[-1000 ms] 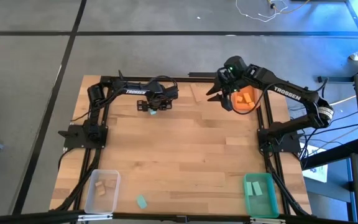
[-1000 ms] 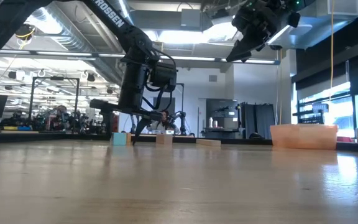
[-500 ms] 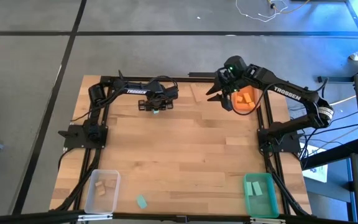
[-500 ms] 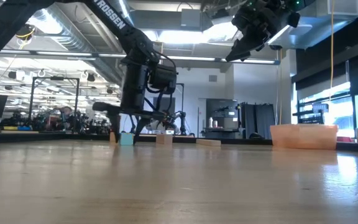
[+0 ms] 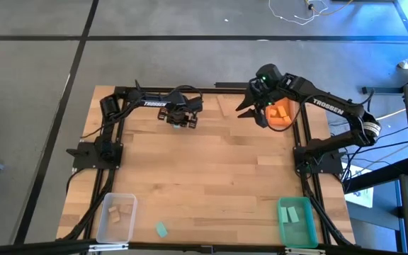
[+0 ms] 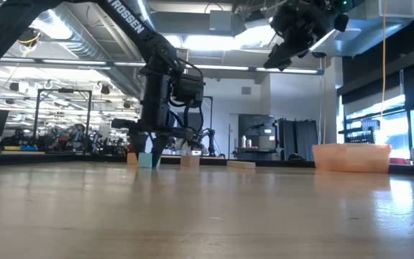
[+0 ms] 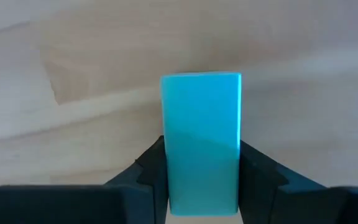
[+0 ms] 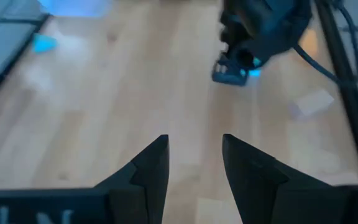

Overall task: Sort & place blocks by color
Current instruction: Put the blue block into the green bin

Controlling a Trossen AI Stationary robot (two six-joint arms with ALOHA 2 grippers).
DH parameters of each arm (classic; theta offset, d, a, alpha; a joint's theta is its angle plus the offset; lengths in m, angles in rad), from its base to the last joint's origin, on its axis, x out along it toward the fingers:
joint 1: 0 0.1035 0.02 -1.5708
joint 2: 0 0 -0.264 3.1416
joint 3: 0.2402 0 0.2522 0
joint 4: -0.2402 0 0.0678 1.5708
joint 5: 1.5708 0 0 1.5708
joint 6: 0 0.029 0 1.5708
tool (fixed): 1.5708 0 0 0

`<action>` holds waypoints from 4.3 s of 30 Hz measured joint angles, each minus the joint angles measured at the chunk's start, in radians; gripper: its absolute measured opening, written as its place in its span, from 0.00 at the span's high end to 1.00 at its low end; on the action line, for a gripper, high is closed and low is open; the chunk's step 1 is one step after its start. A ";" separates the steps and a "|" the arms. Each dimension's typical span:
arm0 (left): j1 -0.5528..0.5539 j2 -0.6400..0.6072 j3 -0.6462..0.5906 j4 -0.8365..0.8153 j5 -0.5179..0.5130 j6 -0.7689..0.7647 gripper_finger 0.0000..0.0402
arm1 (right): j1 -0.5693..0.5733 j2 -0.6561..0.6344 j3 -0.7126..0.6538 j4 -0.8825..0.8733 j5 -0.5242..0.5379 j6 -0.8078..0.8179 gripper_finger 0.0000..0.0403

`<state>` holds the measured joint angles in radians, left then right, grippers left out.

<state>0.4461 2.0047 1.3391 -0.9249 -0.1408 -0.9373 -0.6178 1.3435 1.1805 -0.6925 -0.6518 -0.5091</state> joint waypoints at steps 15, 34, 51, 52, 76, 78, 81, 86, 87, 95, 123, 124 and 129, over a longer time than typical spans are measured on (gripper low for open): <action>-0.104 -0.105 0.206 -0.008 0.185 0.641 0.69 | 0.034 -0.274 0.001 -0.247 0.221 0.199 0.63; -0.222 -0.104 0.557 0.026 0.423 0.841 0.69 | 0.079 -0.435 -0.004 -0.247 0.180 0.243 0.63; -0.177 -0.104 0.575 0.286 0.815 0.650 0.69 | 0.290 -0.347 -0.008 -0.063 0.231 -0.354 0.63; -0.177 -0.104 0.575 0.286 0.815 0.648 0.69 | 0.308 -0.338 -0.008 -0.042 0.255 -0.361 0.63; -0.183 -0.104 0.575 0.281 0.814 0.630 0.69 | 0.453 -0.224 0.018 0.088 0.561 -0.176 0.63; -0.183 -0.104 0.575 0.281 0.814 0.631 0.69 | 0.466 -0.226 0.018 0.088 0.563 -0.180 0.63; -0.183 -0.104 0.575 0.281 0.814 0.632 0.69 | 0.483 -0.227 0.018 0.080 0.564 -0.175 0.64; -0.183 -0.104 0.575 0.281 0.814 0.632 0.69 | 0.492 -0.227 0.018 0.053 0.562 -0.174 0.74; -0.183 -0.104 0.575 0.281 0.814 0.631 0.69 | 0.491 -0.227 0.018 0.053 0.567 -0.171 0.76; -0.183 -0.104 0.575 0.262 0.815 0.631 0.69 | 0.492 -0.227 0.018 0.054 0.564 -0.169 0.73; -0.194 -0.105 0.575 0.259 0.838 0.622 0.69 | 0.492 -0.175 0.018 0.122 0.414 -0.204 0.42; -0.196 -0.105 0.575 0.261 0.843 0.622 0.69 | 0.492 -0.166 0.018 0.121 0.414 -0.223 0.42; -0.199 -0.106 0.575 0.266 0.847 0.618 0.69 | 0.515 -0.131 0.018 0.153 0.417 -0.308 0.42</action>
<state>0.2466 1.8992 1.9141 -0.6587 0.7066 -0.3197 -0.1026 1.2128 1.1988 -0.5399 -0.2348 -0.8167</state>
